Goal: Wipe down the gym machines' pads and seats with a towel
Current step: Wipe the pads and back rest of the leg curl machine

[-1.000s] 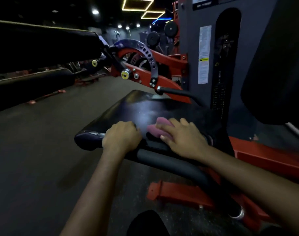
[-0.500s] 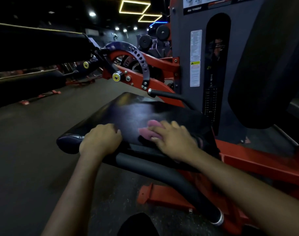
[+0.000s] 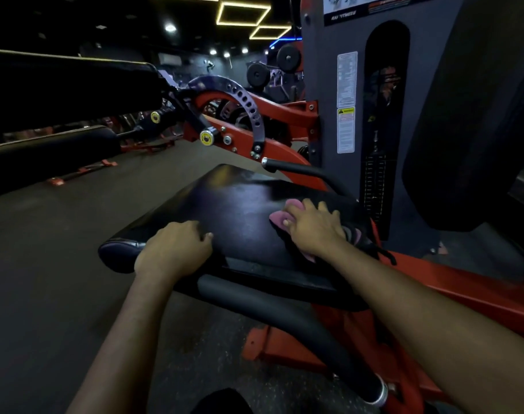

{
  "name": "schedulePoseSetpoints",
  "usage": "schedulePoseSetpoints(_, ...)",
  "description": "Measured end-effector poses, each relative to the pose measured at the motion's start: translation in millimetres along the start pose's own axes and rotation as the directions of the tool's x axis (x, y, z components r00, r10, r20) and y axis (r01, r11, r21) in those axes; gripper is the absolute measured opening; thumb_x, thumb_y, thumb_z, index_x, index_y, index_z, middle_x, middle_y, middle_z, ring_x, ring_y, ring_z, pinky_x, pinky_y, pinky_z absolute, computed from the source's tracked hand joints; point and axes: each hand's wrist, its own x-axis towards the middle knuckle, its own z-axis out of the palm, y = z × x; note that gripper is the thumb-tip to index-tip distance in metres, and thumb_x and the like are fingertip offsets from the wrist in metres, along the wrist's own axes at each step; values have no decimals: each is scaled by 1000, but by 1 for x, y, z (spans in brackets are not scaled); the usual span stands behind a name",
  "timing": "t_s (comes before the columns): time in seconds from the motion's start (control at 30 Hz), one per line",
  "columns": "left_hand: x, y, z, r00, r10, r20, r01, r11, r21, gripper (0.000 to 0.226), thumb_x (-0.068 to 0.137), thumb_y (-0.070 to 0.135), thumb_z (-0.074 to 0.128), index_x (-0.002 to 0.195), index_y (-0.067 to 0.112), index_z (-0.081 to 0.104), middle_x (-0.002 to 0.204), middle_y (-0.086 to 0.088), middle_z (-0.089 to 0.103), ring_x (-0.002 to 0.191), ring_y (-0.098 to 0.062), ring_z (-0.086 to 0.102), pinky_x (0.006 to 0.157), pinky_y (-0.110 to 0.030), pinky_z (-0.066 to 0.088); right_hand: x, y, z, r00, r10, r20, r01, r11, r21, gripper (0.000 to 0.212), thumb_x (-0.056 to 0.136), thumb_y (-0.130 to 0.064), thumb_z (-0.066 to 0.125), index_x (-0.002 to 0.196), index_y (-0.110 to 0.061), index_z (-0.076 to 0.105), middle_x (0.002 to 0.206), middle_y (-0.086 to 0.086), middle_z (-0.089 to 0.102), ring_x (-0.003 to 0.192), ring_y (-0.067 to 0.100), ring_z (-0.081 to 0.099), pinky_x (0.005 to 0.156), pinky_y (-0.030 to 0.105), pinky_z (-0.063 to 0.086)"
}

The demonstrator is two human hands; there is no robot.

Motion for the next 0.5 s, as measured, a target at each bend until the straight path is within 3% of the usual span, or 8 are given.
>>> schedulePoseSetpoints(0.07, 1, 1, 1, 1000, -11, -22, 11, 1000, -6, 24, 99, 42, 44, 85, 25, 54, 95, -8, 63, 88, -31, 60, 79, -41, 48, -22, -2, -4, 998, -60, -15, 59, 998, -23, 40, 104, -50, 36, 142, -41, 42, 145, 3, 45, 125, 35, 44, 99, 52, 37)
schedulePoseSetpoints(0.2, 4, 0, 4, 993, -63, -99, 56, 995, -77, 25, 100, 36, 39, 94, 23, 59, 103, -12, 64, 90, -33, 59, 85, -45, 50, -75, -19, -6, 930, -304, -207, 304, 952, -33, 43, 103, -54, 38, 145, -48, 38, 140, -4, 48, 117, 28, 47, 91, 44, 38)
schedulePoseSetpoints(0.33, 3, -2, 6, 972, -120, -202, 96, 988, -125, 30, 103, 36, 37, 96, 18, 60, 104, -17, 64, 97, -41, 61, 89, -50, 51, -59, -57, -9, 860, -477, -179, 488, 873, 15, 45, 101, -54, 45, 145, -52, 39, 141, -3, 49, 115, 26, 48, 88, 43, 36)
schedulePoseSetpoints(0.43, 3, -1, 5, 975, -126, -181, 111, 990, -88, 30, 102, 36, 38, 99, 17, 61, 107, -18, 64, 99, -41, 61, 89, -48, 51, -60, -60, -5, 805, -552, -216, 556, 830, -48, 47, 96, -51, 50, 143, -48, 46, 137, 2, 52, 104, 27, 53, 79, 43, 41)
schedulePoseSetpoints(0.5, 2, 0, 3, 982, -126, -138, 115, 990, -85, 28, 101, 36, 39, 100, 20, 61, 103, -15, 64, 95, -39, 61, 90, -49, 51, -74, -41, 0, 809, -535, -243, 541, 840, -47, 47, 93, -51, 45, 139, -49, 48, 139, 2, 53, 100, 26, 54, 76, 40, 43)
